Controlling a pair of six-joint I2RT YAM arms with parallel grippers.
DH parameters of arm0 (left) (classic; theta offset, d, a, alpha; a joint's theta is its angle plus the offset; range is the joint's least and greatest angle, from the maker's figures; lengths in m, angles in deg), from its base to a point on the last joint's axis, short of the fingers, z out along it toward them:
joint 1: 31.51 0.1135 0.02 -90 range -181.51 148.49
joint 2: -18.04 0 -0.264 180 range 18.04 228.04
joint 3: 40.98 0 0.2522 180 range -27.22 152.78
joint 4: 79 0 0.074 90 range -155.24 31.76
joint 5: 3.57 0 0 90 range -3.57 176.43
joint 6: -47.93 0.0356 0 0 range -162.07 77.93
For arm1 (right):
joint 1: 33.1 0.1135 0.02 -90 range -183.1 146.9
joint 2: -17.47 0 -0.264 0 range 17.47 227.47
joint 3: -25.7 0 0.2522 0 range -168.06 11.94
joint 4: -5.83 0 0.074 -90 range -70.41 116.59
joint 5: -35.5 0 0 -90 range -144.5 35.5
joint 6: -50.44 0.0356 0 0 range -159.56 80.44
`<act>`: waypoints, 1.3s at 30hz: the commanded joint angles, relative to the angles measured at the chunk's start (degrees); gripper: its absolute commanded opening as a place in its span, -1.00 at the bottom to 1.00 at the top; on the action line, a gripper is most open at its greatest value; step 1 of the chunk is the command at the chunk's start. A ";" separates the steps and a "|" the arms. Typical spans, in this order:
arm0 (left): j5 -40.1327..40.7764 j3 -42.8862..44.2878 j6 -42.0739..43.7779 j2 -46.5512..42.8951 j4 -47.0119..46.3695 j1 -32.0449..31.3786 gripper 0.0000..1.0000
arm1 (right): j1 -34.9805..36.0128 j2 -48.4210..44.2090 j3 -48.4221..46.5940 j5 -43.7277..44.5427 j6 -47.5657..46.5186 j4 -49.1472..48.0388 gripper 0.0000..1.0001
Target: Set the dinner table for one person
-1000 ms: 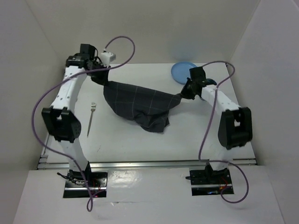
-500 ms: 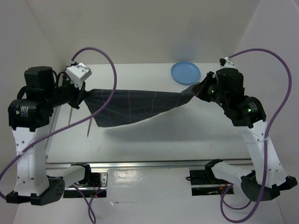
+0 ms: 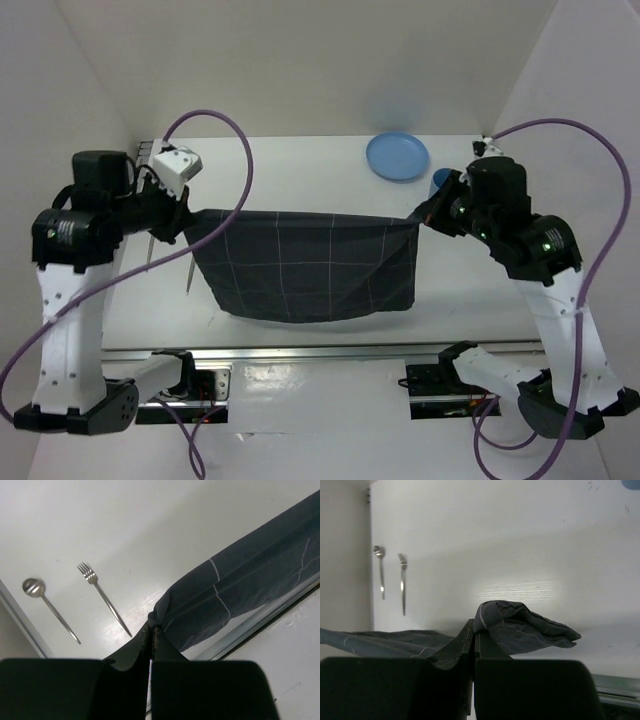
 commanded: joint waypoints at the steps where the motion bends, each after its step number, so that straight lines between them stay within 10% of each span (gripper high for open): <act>1: 11.35 -4.32 -0.91 5.34 -6.47 1.67 -1.00 | -0.84 3.72 3.81 8.01 -4.94 -3.66 -1.00; 16: 16.45 -2.93 -10.68 39.00 -33.37 2.19 -1.00 | -12.00 37.81 8.23 5.99 -12.52 -37.25 -0.98; 19: 18.11 1.44 -12.35 46.47 -34.97 2.19 -1.00 | -12.00 50.27 0.26 5.11 -13.66 -37.26 -0.69; 22: 19.52 6.72 -13.58 53.33 -34.98 2.19 -1.00 | -12.00 55.66 -7.92 7.47 -13.66 -34.46 0.03; 23: 20.39 8.05 -13.58 55.00 -35.50 2.19 -0.86 | -12.00 57.94 -9.52 8.62 -13.66 -32.97 0.18; 25: 21.63 12.86 -13.58 59.74 -35.50 2.19 0.11 | -12.00 58.49 -11.73 12.03 -13.66 -32.26 0.44; 28: 26.45 20.07 -14.90 64.66 -34.10 2.19 0.67 | -11.47 55.60 -8.43 12.76 -16.11 -35.05 0.61; 39: 25.94 -5.53 -12.00 50.28 -35.14 -3.24 0.69 | -7.34 41.44 22.53 2.22 -10.77 -40.68 0.40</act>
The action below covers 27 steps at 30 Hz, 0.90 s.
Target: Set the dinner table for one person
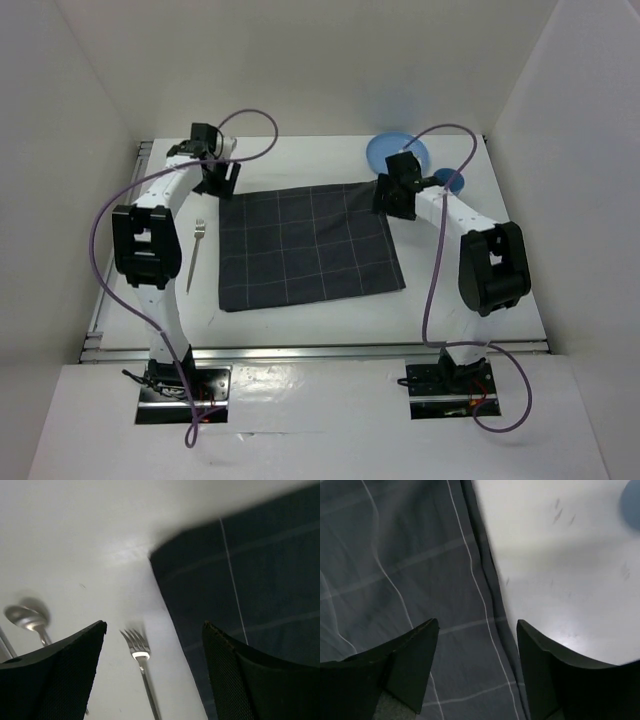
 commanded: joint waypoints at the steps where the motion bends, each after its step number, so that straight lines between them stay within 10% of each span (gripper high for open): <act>1: 0.30 -10.36 1.88 -7.60 -0.68 -4.32 0.69 | -0.28 0.37 5.29 -4.49 3.97 -1.91 0.32; 10: 2.50 -23.74 2.60 -6.48 -4.38 -8.02 0.66 | 0.34 0.74 16.53 -9.34 19.05 0.89 -1.00; 20: -0.22 -31.12 3.12 -10.60 -2.98 -8.02 0.64 | 3.50 -18.86 32.90 -4.08 42.02 8.19 -0.83; 27: -5.49 -31.21 3.12 -12.54 3.44 -8.02 0.61 | 2.88 -10.98 9.07 1.38 19.38 8.71 -0.56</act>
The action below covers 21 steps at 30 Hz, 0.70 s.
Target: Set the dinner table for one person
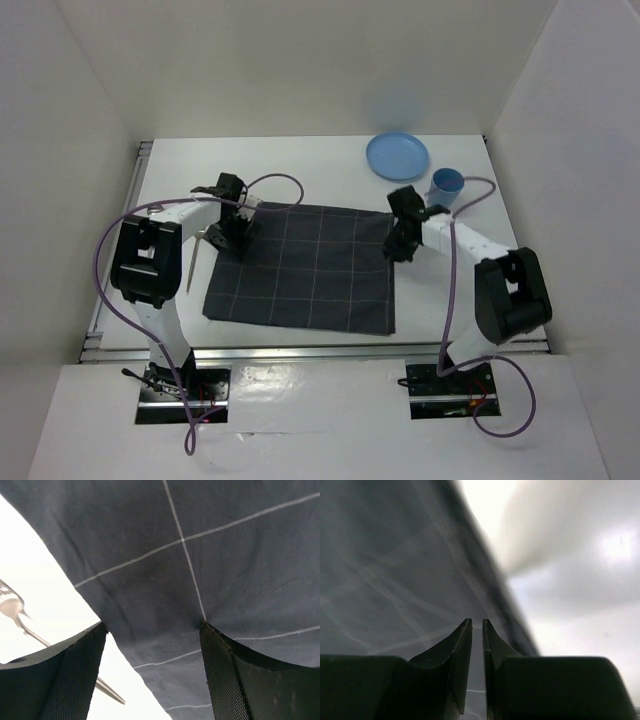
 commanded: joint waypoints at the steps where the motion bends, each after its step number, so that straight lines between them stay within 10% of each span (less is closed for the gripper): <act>1: -3.48 -0.53 -0.22 -1.61 6.37 0.31 0.61 | -0.24 5.11 -18.18 5.95 -12.61 2.44 -0.56; 10: -4.10 12.79 -2.60 -2.14 9.54 0.31 0.61 | -0.24 20.49 -37.97 2.89 -19.93 2.02 -0.70; 21: 0.12 32.25 -3.13 20.09 13.85 1.62 0.61 | -2.09 38.79 -44.32 -3.98 -22.04 1.76 -1.00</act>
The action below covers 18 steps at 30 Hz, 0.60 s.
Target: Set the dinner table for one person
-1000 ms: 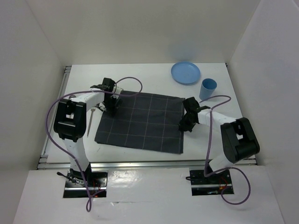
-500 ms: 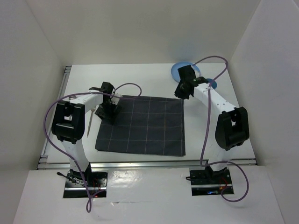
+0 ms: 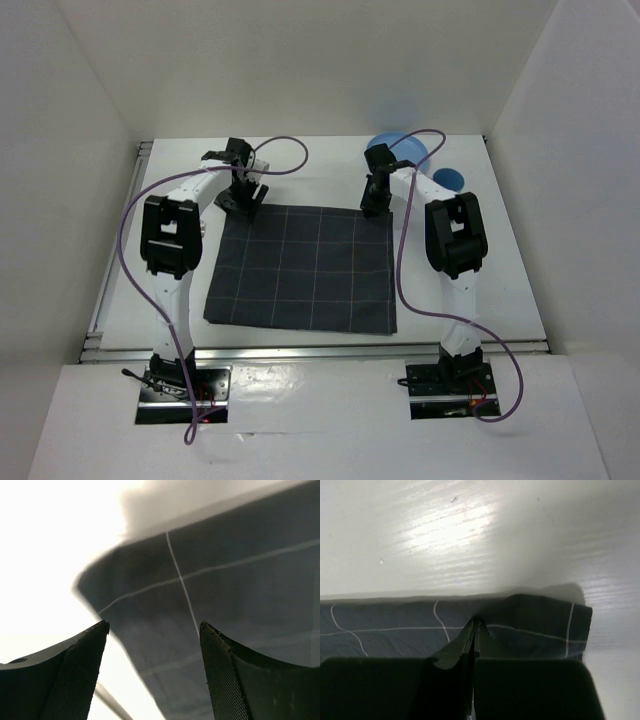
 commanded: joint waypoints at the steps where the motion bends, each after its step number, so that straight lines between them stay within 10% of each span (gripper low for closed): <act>1: 0.66 1.15 -1.38 6.64 5.00 0.88 0.61 | -2.01 2.79 -2.35 -1.31 -1.38 -0.32 -1.00; 18: -2.76 4.77 -5.16 9.39 7.11 3.25 0.58 | -5.28 -1.04 -3.82 5.17 -7.53 -10.07 -0.91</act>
